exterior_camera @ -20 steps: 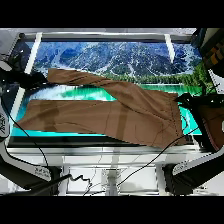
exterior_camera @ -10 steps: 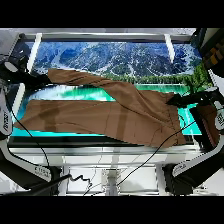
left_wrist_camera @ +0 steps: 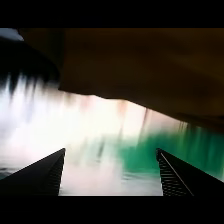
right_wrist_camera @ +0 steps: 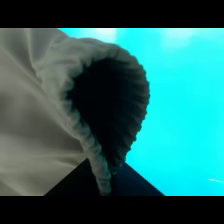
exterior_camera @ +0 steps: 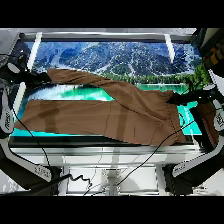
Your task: Fold the clothes and pants, and hang the long-sleeved shirts on hangers.
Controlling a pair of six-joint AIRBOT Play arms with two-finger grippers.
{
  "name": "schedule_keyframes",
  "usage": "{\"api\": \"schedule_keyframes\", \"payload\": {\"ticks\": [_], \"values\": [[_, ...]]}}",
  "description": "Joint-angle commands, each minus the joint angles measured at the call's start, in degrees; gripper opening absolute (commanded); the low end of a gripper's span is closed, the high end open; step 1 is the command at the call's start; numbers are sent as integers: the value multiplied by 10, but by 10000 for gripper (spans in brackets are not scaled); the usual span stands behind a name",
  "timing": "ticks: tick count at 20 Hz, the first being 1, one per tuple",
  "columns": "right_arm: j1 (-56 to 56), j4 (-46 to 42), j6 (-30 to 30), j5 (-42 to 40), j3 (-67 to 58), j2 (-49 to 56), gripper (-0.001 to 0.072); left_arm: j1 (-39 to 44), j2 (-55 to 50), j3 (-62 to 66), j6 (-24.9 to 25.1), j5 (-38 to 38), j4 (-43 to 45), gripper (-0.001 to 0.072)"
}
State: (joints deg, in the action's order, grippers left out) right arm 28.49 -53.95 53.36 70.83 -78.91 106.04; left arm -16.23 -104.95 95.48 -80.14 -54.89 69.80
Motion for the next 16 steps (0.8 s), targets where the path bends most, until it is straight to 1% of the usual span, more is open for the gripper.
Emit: {"api": "schedule_keyframes", "payload": {"ticks": [1, 3, 6, 7, 9, 10, 12, 13, 15, 16], "values": [[0, 29, -4, 11, -1, -39, 31, 0, -10, 0, -12, 107, 0, 641], [0, 28, -5, 2, -1, -54, 31, 0, -26, 0, -21, 120, 0, 641], [0, 28, -5, -4, -1, -57, 31, 1, -52, 0, -21, 129, 0, 641], [0, 27, -4, -4, -1, -57, 31, 1, -57, 0, -21, 139, 0, 630], [0, 27, -4, -7, -1, -57, 31, 5, -65, 0, -21, 167, 0, 417], [0, 27, -4, -11, -1, -57, 31, 9, -68, 0, -21, 181, 0, 400], [0, 28, -4, -19, -1, -57, 31, 16, -79, 0, -21, 200, 0, 400], [0, 28, -3, -21, -1, -57, 31, 20, -83, 1, -21, 205, 0, 373], [0, 28, -4, -25, -1, -57, 31, 25, -88, 1, -21, 217, 0, 94], [0, 28, -3, -25, -1, -57, 31, 27, -87, 1, -21, 225, -1, 14]]}}
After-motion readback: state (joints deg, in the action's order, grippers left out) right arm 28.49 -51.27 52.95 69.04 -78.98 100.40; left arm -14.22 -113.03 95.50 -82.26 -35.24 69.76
